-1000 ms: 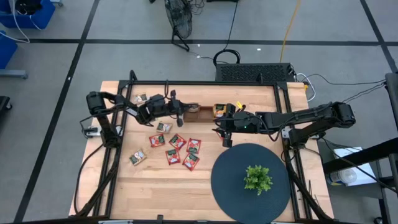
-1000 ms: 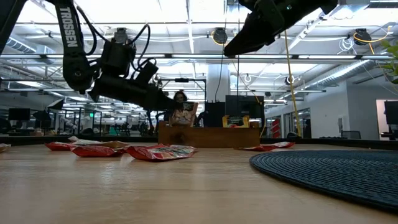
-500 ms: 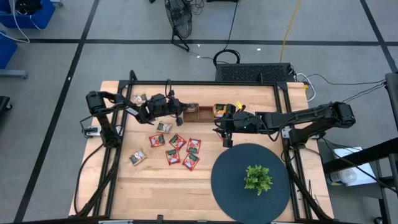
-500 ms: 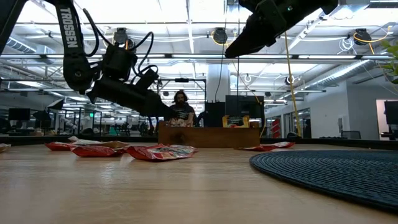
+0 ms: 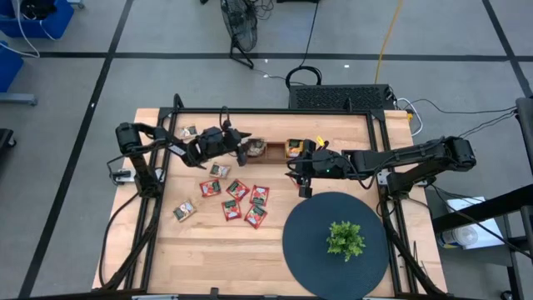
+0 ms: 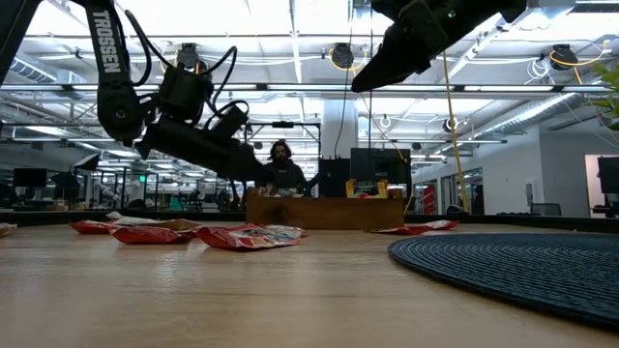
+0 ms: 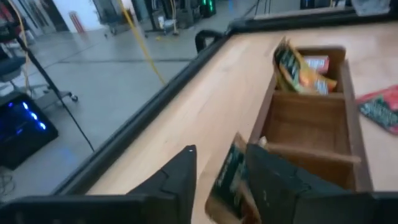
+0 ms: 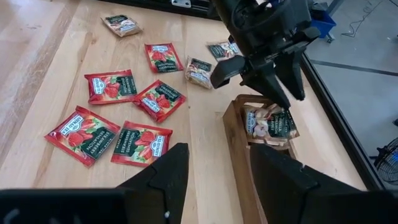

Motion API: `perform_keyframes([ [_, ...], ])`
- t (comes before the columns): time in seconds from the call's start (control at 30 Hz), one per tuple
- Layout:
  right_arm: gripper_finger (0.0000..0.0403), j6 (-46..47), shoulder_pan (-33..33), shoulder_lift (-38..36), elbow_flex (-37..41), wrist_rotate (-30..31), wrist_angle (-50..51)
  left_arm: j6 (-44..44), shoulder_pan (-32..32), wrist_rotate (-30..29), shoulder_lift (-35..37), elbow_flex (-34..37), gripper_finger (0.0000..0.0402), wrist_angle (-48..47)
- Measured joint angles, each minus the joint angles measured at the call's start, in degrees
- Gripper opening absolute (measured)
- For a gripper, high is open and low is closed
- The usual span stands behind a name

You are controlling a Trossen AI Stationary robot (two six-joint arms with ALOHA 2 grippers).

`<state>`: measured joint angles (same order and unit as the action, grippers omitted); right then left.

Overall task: Pick & Place Tea
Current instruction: Put the brown tea bag into the left section wooden organizer

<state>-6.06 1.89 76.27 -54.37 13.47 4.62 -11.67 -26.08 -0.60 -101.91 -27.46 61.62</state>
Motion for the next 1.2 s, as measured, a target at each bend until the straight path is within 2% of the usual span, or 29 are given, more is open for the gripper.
perform_keyframes([
  [0.17, 0.0155, 0.64, -0.02, 0.0, 0.0, -0.02, 0.45, -1.15, 1.52, -0.11, 0.26, -0.02, 0.0158, 7.02],
  [0.27, 0.0155, 0.83, 0.06, 0.0, -0.02, -0.02, 0.49, -1.29, 2.72, -1.06, 3.42, -0.46, 0.016, 5.79],
  [0.33, 0.0155, 0.8, 0.09, 0.0, -0.02, -0.02, 0.61, -1.19, 3.57, -2.82, 6.8, -2.29, 0.0156, -3.34],
  [0.4, 0.0155, 0.76, 0.09, 0.0, -0.02, -0.02, 0.62, -2.48, 4.3, -3.01, 10.92, -5.78, 0.0138, -19.99],
  [0.53, 0.0155, 0.41, 0.09, 0.0, -0.02, -0.02, 0.64, -7.65, 6.97, -3.02, 13.86, -18.64, 0.0057, -56.07],
  [0.57, 0.0155, 0.43, 0.09, 0.0, -0.02, -0.02, 0.65, -8.98, 7.6, -2.89, 13.81, -21.83, 0.0031, -63.19],
  [0.63, 0.0155, 0.43, 0.09, 0.0, -0.02, -0.02, 0.85, -11.79, 8.6, -2.96, 13.28, -27.81, 0.0011, -73.97],
  [0.77, 0.0155, 0.83, 0.09, 0.0, -0.02, -0.02, 1.32, -15.37, 9.44, -3.59, 10.62, -35.28, 0.0004, -85.98],
  [1.2, 0.0155, 0.89, 0.09, 0.0, -0.07, -0.04, 2.52, -21.08, 8.48, -1.49, -3.89, -48.32, 0.0002, -98.31],
])
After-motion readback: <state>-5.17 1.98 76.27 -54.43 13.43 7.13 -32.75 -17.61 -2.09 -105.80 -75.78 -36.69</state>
